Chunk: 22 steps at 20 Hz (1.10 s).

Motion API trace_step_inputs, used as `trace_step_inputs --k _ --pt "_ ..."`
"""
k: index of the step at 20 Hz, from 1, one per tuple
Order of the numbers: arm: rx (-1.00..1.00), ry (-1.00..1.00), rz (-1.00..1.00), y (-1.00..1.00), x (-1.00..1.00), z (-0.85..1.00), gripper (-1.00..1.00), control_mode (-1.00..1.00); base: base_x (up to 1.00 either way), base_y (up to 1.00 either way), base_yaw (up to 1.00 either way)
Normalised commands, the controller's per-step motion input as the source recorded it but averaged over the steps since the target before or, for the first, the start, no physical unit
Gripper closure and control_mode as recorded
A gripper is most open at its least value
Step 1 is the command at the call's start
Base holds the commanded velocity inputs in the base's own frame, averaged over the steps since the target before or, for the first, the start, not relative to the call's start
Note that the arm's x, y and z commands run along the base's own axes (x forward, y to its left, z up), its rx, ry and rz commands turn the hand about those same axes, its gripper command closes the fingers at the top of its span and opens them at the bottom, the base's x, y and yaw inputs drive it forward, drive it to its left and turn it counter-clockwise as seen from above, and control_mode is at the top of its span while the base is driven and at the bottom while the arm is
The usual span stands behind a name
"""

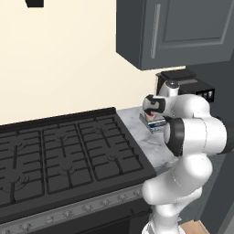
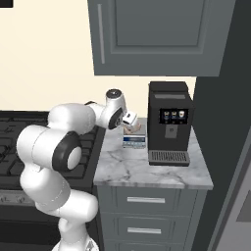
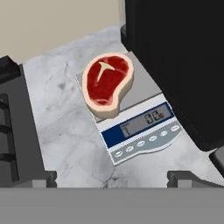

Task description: Take the steak from the fridge and place it on the digital scale on the counter by the fridge. Wait a few seconds for a reading, then move it to the plate on the dining counter.

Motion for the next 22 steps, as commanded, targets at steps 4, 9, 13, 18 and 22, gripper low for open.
trace_step_inputs --k 4,9,13,18,22 --pt "0.00 0.07 0.00 0.00 0.42 -0.03 -1.00 -1.00 0.00 0.00 0.00" --pt "0.00 0.07 0.00 0.00 0.39 -0.16 -1.00 -1.00 0.00 0.00 0.00" --pt "0.00 0.01 0.00 0.00 0.36 -0.36 -1.00 -1.00 0.00 0.00 0.00" --pt "0.00 0.00 0.00 0.00 0.27 -0.46 -1.00 -1.00 0.00 0.00 0.00" --pt "0.00 0.03 0.00 -0.01 0.27 -0.34 -1.00 -1.00 0.00 0.00 0.00"
